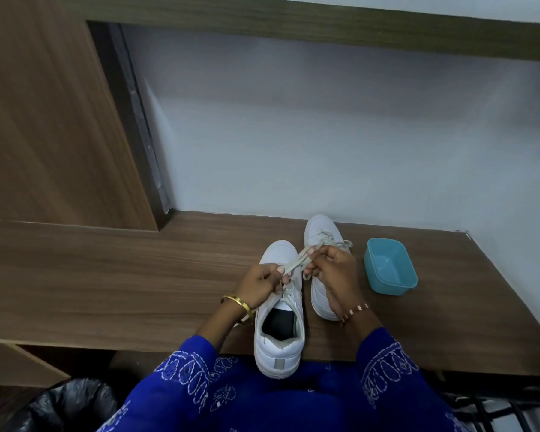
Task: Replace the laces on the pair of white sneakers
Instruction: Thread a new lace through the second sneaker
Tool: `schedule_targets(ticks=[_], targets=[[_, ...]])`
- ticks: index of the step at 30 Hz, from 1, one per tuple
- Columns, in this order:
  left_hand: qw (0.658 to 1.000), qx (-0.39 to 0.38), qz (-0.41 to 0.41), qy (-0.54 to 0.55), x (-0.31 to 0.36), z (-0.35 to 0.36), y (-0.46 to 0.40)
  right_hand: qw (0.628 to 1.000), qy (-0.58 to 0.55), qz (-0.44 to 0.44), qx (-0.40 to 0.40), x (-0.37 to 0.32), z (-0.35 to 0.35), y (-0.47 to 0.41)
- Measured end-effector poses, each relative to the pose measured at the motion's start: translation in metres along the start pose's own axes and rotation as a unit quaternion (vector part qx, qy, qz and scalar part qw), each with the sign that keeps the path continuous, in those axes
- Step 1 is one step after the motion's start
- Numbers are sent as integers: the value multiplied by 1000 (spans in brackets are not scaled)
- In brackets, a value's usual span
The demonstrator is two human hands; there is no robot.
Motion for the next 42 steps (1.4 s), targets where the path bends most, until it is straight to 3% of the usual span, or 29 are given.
schedule_targets(ticks=[5, 7, 11, 16, 21, 29, 33, 37, 42], targets=[[978, 98, -29, 183, 3, -7, -6, 999, 33, -25, 11, -5, -4, 2], [973, 113, -34, 199, 8, -7, -10, 997, 60, -51, 11, -10, -4, 6], [990, 109, -35, 79, 15, -3, -14, 985, 128, -116, -15, -19, 4, 17], [998, 11, -63, -10, 24, 13, -12, 958, 230, -169, -35, -32, 22, 20], [998, -29, -53, 28, 34, 12, -7, 950, 263, -153, -64, -36, 32, 13], [997, -50, -4, -54, 23, 7, -14, 961, 227, -133, -87, -37, 36, 7], [999, -25, -20, -8, 19, 3, -13, 924, 338, -175, -32, -45, 25, 7], [999, -15, -42, 22, 16, -3, -13, 874, 451, -160, -82, -28, 24, 6], [998, -3, -51, 43, 17, -4, -14, 868, 457, -183, -65, -25, 27, 14]])
Point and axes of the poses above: each hand's wrist, its own y-axis away from the middle knuckle, its own z-axis out of the palm, x = y × z, the point moved 7 cm from there along -y, towards the middle knuckle, and after that the axes turned 14 degrees about z, right-handed, at the moved point
